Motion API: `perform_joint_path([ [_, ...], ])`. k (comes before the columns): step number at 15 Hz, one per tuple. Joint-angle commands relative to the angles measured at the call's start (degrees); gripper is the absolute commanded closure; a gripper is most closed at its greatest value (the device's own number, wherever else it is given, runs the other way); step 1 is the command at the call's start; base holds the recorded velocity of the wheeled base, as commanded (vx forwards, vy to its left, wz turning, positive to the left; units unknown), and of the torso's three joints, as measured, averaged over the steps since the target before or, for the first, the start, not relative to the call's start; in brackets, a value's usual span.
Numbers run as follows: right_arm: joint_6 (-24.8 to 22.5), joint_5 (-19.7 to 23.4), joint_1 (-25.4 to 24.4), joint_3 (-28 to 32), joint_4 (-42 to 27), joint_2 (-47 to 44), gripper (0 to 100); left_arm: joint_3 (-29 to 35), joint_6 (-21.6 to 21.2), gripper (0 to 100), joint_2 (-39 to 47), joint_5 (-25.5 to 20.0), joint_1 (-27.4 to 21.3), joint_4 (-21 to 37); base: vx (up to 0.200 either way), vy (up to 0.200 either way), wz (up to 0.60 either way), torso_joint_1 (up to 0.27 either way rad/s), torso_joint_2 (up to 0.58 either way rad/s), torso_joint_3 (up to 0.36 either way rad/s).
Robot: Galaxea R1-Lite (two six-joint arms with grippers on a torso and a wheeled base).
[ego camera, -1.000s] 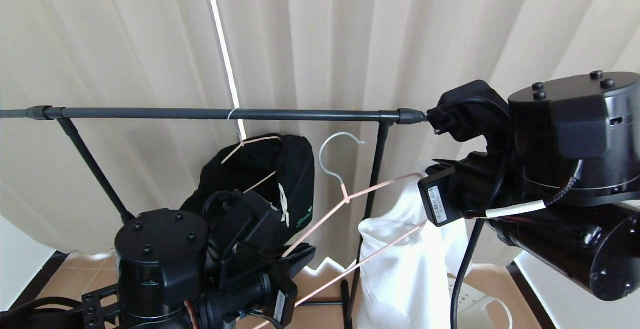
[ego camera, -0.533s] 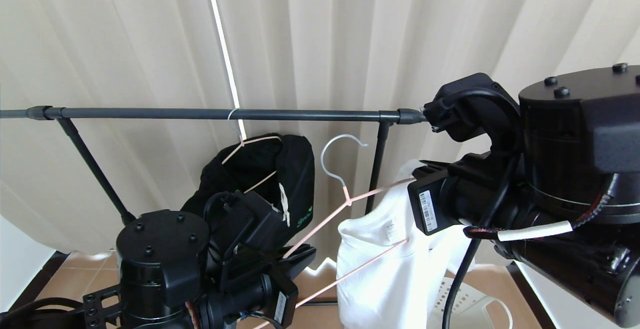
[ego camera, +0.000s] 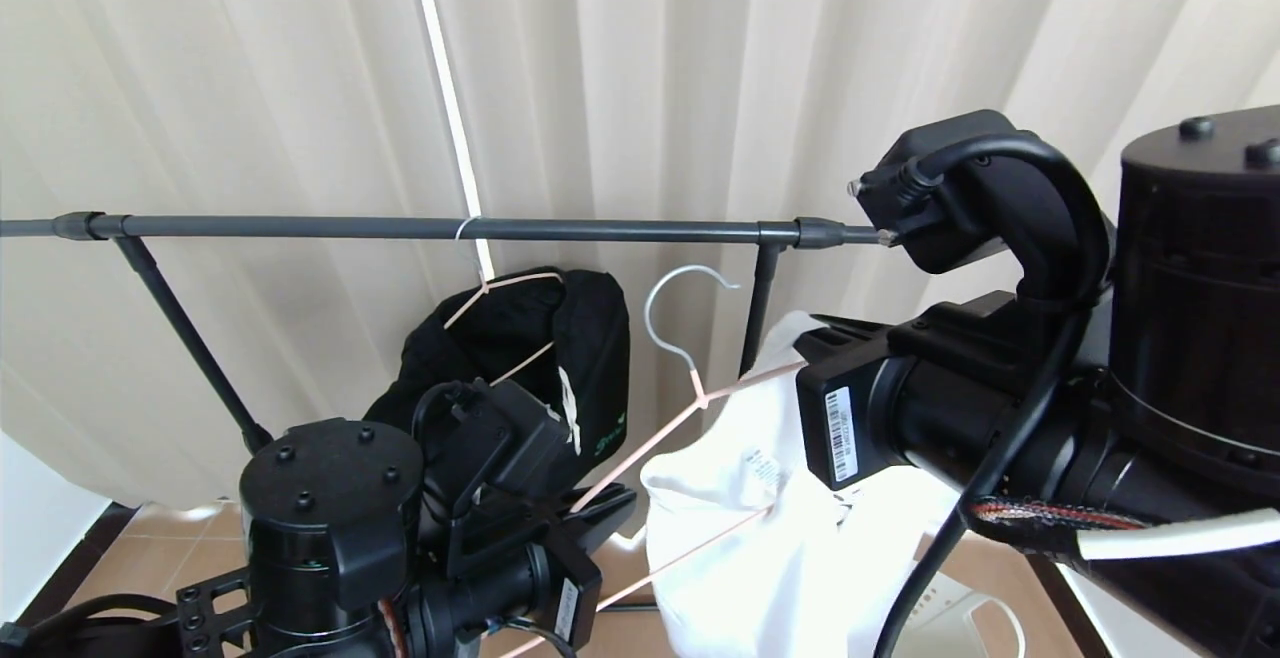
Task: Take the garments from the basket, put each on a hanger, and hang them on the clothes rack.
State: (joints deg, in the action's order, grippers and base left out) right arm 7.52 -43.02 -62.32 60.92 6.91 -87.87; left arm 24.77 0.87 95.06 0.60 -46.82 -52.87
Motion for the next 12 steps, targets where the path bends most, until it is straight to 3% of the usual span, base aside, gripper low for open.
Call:
perform_joint_path([
  [1, 0.3, 0.0, -1.5, 0.0, 0.3, 0.0, 100, 0.1, 0.0, 100, 0.7, 0.0, 0.0, 0.0, 0.0, 0.0, 0.0, 0.0, 0.0, 0.0],
  [12, 2.8, 0.0, -5.7, 0.7, 1.4, -0.1, 100, 0.1, 0.3, 100, 2.2, 0.1, 0.0, -2.7, 0.0, 0.0, 0.0, 0.0, 0.0, 0.0],
])
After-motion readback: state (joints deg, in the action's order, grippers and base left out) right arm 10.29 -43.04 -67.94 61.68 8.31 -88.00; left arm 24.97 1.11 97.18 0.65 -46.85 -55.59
